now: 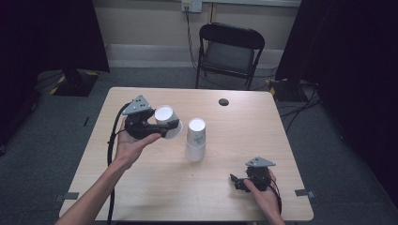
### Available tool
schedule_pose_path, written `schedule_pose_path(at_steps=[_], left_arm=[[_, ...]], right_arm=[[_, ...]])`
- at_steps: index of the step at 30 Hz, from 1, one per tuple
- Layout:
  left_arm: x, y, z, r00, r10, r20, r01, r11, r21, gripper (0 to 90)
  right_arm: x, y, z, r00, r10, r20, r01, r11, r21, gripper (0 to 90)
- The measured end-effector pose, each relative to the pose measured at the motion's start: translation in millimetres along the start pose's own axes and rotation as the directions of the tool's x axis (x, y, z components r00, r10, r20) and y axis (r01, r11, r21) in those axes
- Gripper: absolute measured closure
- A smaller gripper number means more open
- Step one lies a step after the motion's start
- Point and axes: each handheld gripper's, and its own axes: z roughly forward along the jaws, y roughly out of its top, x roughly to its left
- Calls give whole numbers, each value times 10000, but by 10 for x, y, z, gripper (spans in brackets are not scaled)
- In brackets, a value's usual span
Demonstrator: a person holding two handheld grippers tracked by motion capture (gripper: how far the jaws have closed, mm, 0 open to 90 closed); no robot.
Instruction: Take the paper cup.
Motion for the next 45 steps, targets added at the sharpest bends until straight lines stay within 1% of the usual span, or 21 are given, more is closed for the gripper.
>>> schedule_pose_path(at_steps=[3,11,13,16,17,20,21,24,28,29,30,31,32,33,35,37,39,40,42,43,45], left_arm=[[2,-141,-9,9991,-375,172,375,9993,17,333],[-36,-387,-77,9962,-770,411,764,9970,159,332],[-11,-434,-120,9922,-1173,422,1175,9931,-21,332],[6,-483,-161,9900,-1357,381,1360,9907,-59,335],[12,-538,-198,9860,-1581,523,1588,9873,-84,335],[-8,-588,-241,9842,-1684,555,1691,9856,-74,336],[-24,-629,-278,9788,-1900,759,1910,9816,-67,336],[-41,-665,-302,9780,-1916,827,1930,9812,-86,335],[-48,-731,-329,9683,-2241,1104,2265,9740,-90,335],[-67,-749,-338,9688,-2192,1159,2208,9753,-8,336],[-67,-749,-338,9688,-2192,1159,2208,9753,-8,335],[-78,-751,-347,9683,-2149,1273,2159,9764,58,335],[-105,-761,-377,9624,-2298,1450,2300,9731,153,335],[-120,-770,-393,9611,-2317,1504,2319,9726,164,335],[-130,-781,-405,9585,-2373,1579,2380,9712,147,335],[-133,-799,-425,9486,-2630,1758,2647,9642,144,336],[-131,-799,-440,9456,-2724,1777,2754,9613,78,336],[-122,-798,-443,9413,-2843,1819,2887,9574,25,336],[-111,-797,-448,9357,-2999,1855,3064,9519,-66,337],[-107,-798,-445,9312,-3089,1938,3156,9489,-41,337],[-107,-800,-438,9305,-3100,1952,3163,9487,-14,338]], right_arm=[[0,0,-1,10000,-6,-1,6,10000,0,91],[30,5,-48,9993,-168,-325,166,9998,-62,167],[57,19,-79,9984,-352,-439,339,9990,-303,172],[83,47,-111,9976,-428,-544,398,9977,-545,198],[114,83,-137,9962,-461,-736,410,9968,-693,180],[164,122,-179,9951,-603,-782,530,9943,-922,188],[220,156,-222,9920,-771,-1002,649,9906,-1200,194],[280,179,-259,9875,-973,-1240,798,9870,-1396,211],[406,248,-323,9760,-1305,-1742,1011,9805,-1683,251],[480,297,-361,9676,-1518,-2017,1138,9755,-1882,293],[480,297,-361,9676,-1518,-2017,1138,9755,-1882,293],[560,354,-389,9550,-1736,-2406,1263,9716,-2000,342],[604,386,-400,9486,-1822,-2589,1313,9705,-2022,345],[653,420,-408,9428,-1948,-2705,1397,9677,-2099,356],[704,454,-413,9372,-2070,-2808,1478,9647,-2178,372],[854,575,-396,9177,-2495,-3091,1754,9527,-2483,396],[947,660,-374,9075,-2674,-3240,1835,9461,-2669,409],[947,660,-374,9075,-2674,-3240,1835,9461,-2669,409],[1041,741,-347,8981,-2897,-3309,1980,9382,-2838,422],[1120,815,-315,8884,-3089,-3395,2095,9310,-2989,439],[1185,878,-281,8846,-3224,-3369,2171,9242,-3143,455]])
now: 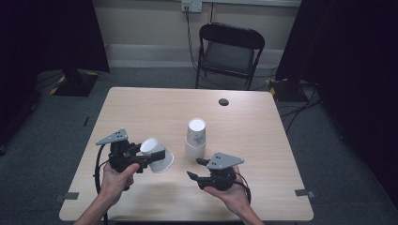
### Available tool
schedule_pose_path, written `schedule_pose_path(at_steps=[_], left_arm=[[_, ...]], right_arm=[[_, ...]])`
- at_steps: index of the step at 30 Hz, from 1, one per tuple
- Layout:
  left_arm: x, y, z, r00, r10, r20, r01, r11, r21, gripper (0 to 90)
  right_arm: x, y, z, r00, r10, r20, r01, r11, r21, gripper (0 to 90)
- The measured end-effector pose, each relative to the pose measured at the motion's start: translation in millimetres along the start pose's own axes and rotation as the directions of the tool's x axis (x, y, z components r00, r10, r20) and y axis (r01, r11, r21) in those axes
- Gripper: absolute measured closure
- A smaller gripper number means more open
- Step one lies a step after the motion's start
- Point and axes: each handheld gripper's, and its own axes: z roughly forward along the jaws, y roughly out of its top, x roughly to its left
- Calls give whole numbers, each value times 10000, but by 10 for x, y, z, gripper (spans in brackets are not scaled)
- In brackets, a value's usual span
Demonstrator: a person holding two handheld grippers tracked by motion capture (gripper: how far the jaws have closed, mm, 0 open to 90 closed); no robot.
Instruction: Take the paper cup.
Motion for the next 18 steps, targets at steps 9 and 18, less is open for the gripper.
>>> schedule_pose_path(at_steps=[9,18], left_arm=[[-30,5,76,9986,-409,335,406,9991,113,341],[-32,13,106,9946,-785,680,777,9969,142,341]], right_arm=[[78,132,235,9992,-394,-79,389,9979,-516,510],[117,166,363,9975,-705,14,703,9933,-918,563]])
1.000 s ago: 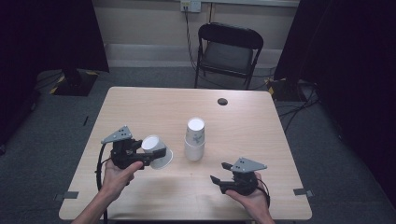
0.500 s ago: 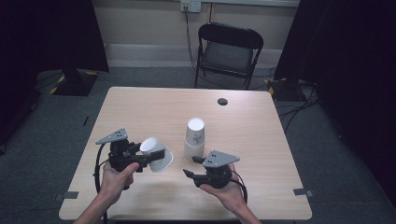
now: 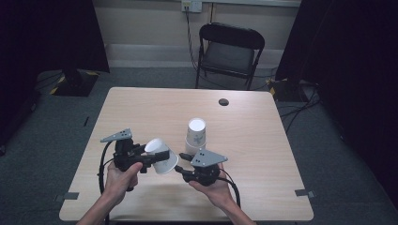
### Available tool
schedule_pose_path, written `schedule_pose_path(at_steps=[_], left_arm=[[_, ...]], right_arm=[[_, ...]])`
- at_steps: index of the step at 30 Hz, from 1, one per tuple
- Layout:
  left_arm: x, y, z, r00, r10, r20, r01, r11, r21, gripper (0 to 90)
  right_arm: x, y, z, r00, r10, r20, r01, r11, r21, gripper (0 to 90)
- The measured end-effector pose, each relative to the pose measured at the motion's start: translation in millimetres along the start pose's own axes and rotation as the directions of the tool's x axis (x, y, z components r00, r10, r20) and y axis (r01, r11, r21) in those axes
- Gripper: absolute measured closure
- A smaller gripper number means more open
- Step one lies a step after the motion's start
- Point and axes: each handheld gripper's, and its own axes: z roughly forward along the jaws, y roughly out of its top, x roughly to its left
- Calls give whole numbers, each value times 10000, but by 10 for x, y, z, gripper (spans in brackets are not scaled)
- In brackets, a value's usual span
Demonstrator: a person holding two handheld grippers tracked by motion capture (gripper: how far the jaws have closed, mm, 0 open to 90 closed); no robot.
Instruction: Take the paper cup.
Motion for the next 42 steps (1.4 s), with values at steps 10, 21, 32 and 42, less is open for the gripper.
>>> schedule_pose_path(at_steps=[10,21,32,42], left_arm=[[-30,-7,42,9966,-519,644,520,9986,-11,342],[-28,-41,96,9886,-1063,1065,1055,9943,130,342],[42,-92,119,9729,-1723,1544,1703,9850,260,337],[15,-87,111,9770,-1557,1455,1528,9878,310,305]], right_arm=[[22,46,3,9994,-328,81,333,9977,-591,608],[33,66,-30,9980,-552,293,580,9927,-1055,647],[24,87,-51,9973,-491,546,566,9874,-1476,744],[39,81,-81,9943,-819,688,912,9851,-1457,799]])
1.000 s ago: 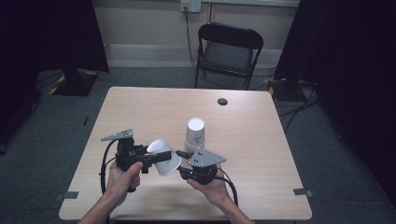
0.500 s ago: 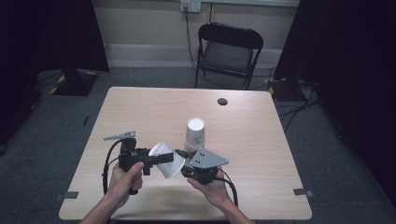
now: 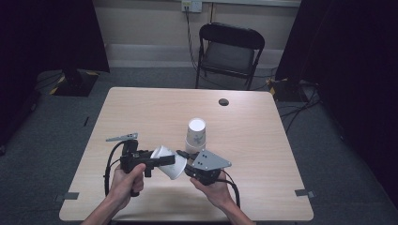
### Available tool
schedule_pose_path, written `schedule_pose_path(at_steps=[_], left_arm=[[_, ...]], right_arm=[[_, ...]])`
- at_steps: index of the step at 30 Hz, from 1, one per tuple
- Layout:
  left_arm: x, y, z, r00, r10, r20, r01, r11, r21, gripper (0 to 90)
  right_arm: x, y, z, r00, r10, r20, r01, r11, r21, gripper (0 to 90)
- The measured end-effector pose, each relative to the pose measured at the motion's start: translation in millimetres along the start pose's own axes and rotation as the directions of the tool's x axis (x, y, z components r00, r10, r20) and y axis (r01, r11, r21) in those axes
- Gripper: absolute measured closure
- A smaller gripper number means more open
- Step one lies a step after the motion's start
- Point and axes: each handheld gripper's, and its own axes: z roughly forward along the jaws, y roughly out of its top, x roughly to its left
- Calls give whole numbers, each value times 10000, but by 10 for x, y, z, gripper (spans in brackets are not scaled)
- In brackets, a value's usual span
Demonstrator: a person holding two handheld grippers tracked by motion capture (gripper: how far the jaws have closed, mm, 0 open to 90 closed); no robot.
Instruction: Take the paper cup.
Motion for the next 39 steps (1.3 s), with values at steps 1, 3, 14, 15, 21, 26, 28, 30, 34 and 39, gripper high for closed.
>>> schedule_pose_path(at_steps=[1,3,14,15,21,26,28,30,34,39], left_arm=[[-6,5,-8,9999,92,-66,-92,10000,-10,301],[-13,6,-18,9997,158,-162,-158,9999,-29,292],[-11,8,-50,9972,613,-429,-619,9980,-129,227],[-11,8,-50,9972,613,-429,-619,9980,-129,221],[-17,32,-83,9912,1007,-854,-1007,9949,46,178],[-27,48,-170,9809,1372,-1377,-1392,9902,-51,179],[-24,54,-181,9797,1411,-1426,-1439,9896,-93,180],[-33,68,-205,9758,1560,-1532,-1598,9871,-131,189],[-97,102,-261,9492,2423,-2009,-2483,9687,-47,258],[-176,113,-287,9257,3102,-2165,-3170,9484,38,336]], right_arm=[[2,3,-4,10000,-28,-14,28,10000,-36,805],[9,11,-6,9999,-121,41,121,9999,-7,816],[-48,1,-36,9996,28,263,-27,10000,-34,842],[-48,1,-36,9996,28,263,-27,10000,-34,842],[-82,11,-68,9991,177,379,-176,9998,-28,843],[-126,8,-92,9981,318,525,-324,9994,104,845],[-133,4,-94,9982,344,496,-352,9993,153,844],[-141,-4,-98,9981,394,483,-407,9988,260,845],[-159,-31,-95,9969,689,382,-711,9957,592,847],[-211,-46,-97,9953,944,223,-961,9909,942,848]])
